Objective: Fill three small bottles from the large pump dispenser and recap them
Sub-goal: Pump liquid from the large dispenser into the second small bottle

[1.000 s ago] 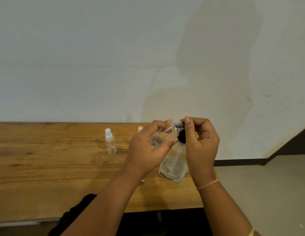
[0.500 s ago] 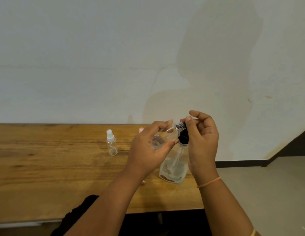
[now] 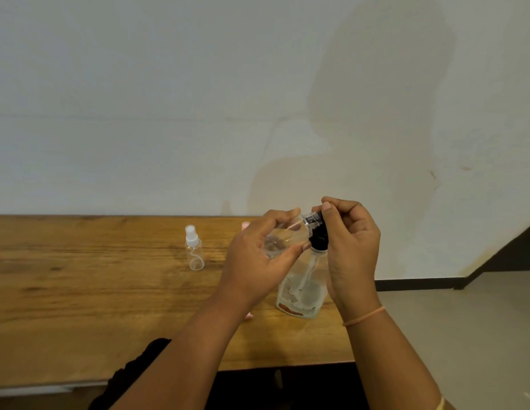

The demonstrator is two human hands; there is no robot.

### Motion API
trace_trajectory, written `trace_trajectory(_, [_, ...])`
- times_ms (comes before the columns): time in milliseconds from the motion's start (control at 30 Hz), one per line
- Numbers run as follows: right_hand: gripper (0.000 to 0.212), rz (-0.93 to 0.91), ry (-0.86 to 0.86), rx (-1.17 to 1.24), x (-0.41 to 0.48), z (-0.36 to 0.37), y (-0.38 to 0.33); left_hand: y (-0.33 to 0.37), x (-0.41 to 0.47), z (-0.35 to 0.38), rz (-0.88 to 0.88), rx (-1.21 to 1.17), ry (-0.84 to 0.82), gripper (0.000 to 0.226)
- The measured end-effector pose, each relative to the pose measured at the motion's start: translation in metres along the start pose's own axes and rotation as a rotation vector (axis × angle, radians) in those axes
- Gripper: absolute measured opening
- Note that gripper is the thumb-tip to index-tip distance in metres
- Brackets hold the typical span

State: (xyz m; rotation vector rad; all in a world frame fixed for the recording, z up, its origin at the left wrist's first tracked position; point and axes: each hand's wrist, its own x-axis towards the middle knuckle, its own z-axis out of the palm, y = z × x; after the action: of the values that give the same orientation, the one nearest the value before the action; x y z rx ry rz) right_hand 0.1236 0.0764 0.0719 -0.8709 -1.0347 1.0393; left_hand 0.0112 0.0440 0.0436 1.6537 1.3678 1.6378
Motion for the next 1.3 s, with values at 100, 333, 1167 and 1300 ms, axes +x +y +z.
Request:
trace_trajectory(100, [0.014, 0.042, -0.032, -0.013, 0.001, -0.001, 0.001, -0.002, 0.0, 0.0, -0.017, -0.022, -0.006, 0.038])
trace_trajectory(333, [0.019, 0.125, -0.071, -0.097, 0.001, 0.001, 0.004, -0.005, -0.001, 0.0, -0.02, 0.036, -0.012, 0.041])
trace_trajectory(1167, [0.024, 0.001, -0.122, -0.254, 0.008, -0.008, 0.002, 0.002, 0.001, 0.001, -0.014, -0.02, -0.008, 0.036])
trace_trajectory(1300, [0.025, -0.079, -0.125, -0.303, 0.004, -0.011, 0.01, -0.003, 0.001, -0.001, -0.017, 0.022, -0.029, 0.042])
